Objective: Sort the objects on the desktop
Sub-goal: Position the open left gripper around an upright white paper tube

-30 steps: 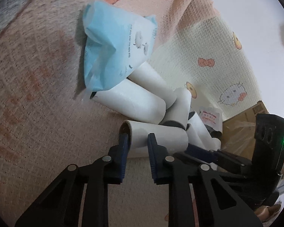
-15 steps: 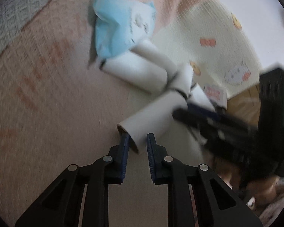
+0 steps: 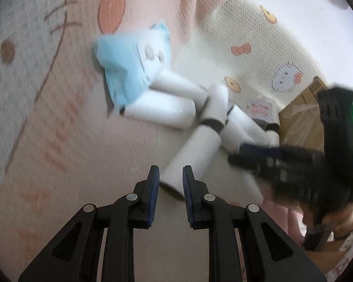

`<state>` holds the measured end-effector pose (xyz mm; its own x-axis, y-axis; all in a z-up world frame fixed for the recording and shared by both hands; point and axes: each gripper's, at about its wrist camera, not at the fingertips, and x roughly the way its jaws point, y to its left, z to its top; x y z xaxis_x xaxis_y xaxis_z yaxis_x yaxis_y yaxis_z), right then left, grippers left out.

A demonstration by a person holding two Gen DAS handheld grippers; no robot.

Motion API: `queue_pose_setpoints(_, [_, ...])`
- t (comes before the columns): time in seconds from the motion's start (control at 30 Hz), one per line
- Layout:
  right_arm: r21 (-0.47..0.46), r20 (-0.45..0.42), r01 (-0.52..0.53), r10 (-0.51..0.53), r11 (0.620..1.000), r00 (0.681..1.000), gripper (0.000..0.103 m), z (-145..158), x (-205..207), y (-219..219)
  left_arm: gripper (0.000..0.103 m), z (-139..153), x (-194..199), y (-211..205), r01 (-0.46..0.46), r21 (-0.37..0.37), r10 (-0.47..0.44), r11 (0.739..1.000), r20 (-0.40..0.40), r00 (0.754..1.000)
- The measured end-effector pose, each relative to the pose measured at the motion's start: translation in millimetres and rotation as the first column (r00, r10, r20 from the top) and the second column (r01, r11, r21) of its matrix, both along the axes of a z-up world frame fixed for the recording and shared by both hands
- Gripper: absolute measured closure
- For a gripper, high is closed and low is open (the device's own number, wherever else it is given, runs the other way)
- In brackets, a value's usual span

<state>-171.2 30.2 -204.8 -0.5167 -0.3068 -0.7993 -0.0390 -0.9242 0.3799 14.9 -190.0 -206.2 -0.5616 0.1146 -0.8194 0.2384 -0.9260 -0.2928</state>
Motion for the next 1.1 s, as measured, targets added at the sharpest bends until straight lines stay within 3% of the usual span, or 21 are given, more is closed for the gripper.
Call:
queue_pose_setpoints(0.17, [0.044,0.009,-0.098,0.098,0.994,0.995,0.067,-9,2,-15,0.081,-5,-23,-11,0.013,0.046,-0.012,0.999,-0.008,1.000])
queue_pose_setpoints(0.3, [0.032,0.027,-0.098,0.097,0.995,0.995,0.067,-15,0,-15,0.081,-20,-34,-13,0.013,0.127,-0.018,0.992,0.036,0.999])
queue_pose_setpoints(0.37, [0.027,0.027,-0.094,0.093,0.995,0.995,0.067,-17,-2,-14,0.079,-31,-35,-17,0.002,0.206,-0.017,0.978,0.072,0.997])
queue_pose_setpoints(0.43, [0.012,0.023,-0.099,0.099,0.995,0.995,0.067,-18,-5,-15,0.073,-43,-29,-25,-0.049,0.328,0.021,0.943,0.087,0.996])
queue_pose_setpoints(0.53, [0.009,0.030,-0.119,0.119,0.993,0.992,0.067,-23,-13,-20,0.073,-53,-20,-31,-0.098,0.422,0.057,0.901,0.109,0.992])
queue_pose_setpoints(0.7, [0.012,0.003,-0.159,0.159,0.987,0.987,0.067,-22,-17,-28,0.073,-53,-6,-32,-0.129,0.427,0.094,0.895,0.103,0.990])
queue_pose_setpoints(0.83, [0.014,-0.019,-0.186,0.186,0.983,0.982,0.067,-21,-15,-32,0.073,-57,-5,-26,-0.113,0.447,0.074,0.887,0.105,0.992])
queue_pose_setpoints(0.97, [0.020,-0.005,-0.165,0.165,0.986,0.986,0.067,-22,-8,-27,0.073,-64,-12,-20,-0.095,0.510,0.043,0.855,0.113,0.993])
queue_pose_setpoints(1.1, [0.061,0.019,-0.129,0.128,0.990,0.992,0.067,-22,3,-20,0.073,-67,-20,-8,-0.091,0.525,0.033,0.846,0.118,0.992])
